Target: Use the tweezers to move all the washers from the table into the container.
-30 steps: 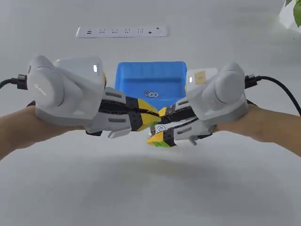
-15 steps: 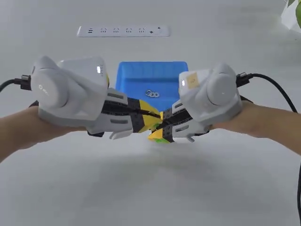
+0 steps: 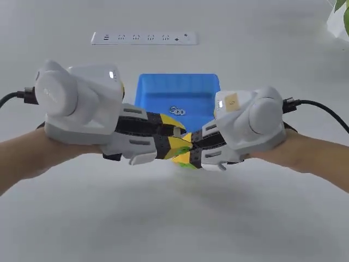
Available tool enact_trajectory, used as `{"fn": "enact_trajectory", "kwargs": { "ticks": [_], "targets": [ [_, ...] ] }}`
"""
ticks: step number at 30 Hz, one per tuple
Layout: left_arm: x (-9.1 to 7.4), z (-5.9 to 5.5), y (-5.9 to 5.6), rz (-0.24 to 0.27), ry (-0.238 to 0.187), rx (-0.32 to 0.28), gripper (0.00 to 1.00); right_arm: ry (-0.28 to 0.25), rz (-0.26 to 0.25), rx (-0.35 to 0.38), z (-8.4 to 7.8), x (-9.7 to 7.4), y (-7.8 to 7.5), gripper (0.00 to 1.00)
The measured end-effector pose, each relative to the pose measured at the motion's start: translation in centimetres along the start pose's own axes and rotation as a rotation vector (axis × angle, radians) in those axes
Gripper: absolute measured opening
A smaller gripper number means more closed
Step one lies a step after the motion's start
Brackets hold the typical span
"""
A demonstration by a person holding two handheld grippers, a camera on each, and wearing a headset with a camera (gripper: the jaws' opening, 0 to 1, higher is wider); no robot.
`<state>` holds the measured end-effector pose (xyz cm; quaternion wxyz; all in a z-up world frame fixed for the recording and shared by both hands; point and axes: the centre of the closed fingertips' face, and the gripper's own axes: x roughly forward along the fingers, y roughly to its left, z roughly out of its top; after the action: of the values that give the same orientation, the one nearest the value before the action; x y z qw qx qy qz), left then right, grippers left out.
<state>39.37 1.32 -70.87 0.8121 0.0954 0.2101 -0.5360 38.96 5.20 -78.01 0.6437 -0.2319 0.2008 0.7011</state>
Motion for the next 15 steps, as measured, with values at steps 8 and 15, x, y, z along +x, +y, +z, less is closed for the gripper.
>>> {"fn": "enact_trajectory", "kwargs": {
  "ticks": [8, 15],
  "targets": [
    [-0.8, -0.3, 0.2, 0.032, 0.015, -0.008, 0.39, -0.001, -0.009, -0.001, 0.4, -0.3, -0.1, 0.09],
    [-2.5, -0.4, 0.4, 0.083, 0.022, -0.005, 0.48, -0.013, -0.005, -0.01, 1.6, -1.3, 0.3, 0.09]
  ]
}}
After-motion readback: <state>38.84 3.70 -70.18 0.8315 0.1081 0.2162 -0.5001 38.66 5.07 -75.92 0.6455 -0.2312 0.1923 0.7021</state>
